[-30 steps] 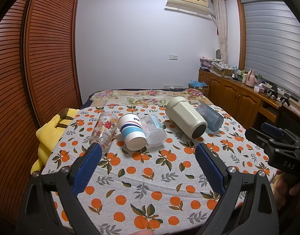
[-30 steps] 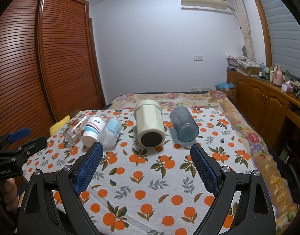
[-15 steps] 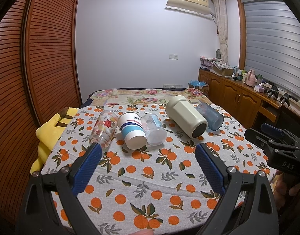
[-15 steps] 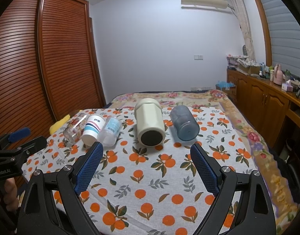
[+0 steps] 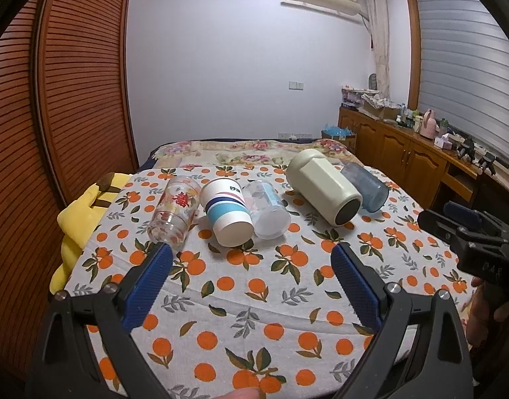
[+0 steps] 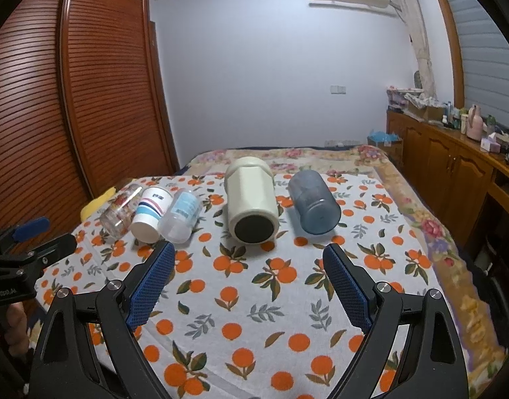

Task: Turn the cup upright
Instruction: 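Move the right gripper to the cream tumbler and close around its body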

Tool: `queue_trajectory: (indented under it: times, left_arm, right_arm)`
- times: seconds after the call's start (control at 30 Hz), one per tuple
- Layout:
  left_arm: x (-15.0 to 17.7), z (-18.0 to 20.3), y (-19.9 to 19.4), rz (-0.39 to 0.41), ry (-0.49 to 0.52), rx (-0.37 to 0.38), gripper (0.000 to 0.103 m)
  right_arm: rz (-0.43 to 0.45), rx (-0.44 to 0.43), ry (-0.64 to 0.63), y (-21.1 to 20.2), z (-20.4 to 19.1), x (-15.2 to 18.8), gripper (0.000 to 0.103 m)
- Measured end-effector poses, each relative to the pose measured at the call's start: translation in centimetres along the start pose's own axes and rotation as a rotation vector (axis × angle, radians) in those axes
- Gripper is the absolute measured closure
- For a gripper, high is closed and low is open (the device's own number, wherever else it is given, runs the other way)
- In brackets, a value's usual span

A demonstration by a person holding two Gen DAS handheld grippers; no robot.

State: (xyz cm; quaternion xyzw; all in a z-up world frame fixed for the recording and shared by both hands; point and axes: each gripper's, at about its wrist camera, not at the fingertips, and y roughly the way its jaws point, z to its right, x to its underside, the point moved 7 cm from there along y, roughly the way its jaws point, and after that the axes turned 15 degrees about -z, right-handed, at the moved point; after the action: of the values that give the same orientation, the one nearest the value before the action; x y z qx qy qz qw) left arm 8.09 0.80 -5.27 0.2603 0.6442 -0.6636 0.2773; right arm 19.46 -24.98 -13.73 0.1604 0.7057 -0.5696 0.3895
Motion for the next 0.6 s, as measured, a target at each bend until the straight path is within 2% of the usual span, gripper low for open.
queue_trajectory:
  times: [0.2, 0.33, 0.6]
  left_arm:
    - [-1.2, -0.1, 2.3, -0.031, 0.011, 0.021, 0.006]
    - [-2.6, 0.1, 3.4, -0.021, 0.031, 0.018, 0.006]
    - [-5.8, 0.3, 6.7, -0.049, 0.058, 0.039, 0.006]
  right_arm:
    - [-0.052, -0.014, -0.033, 2.7, 0.6, -2.5, 0.011]
    - [-0.076, -0.008, -0.069, 4.0, 1.1, -4.2, 0.011]
    - [-0.171, -0.013, -0.104, 8.9, 2.1, -7.5, 0.011]
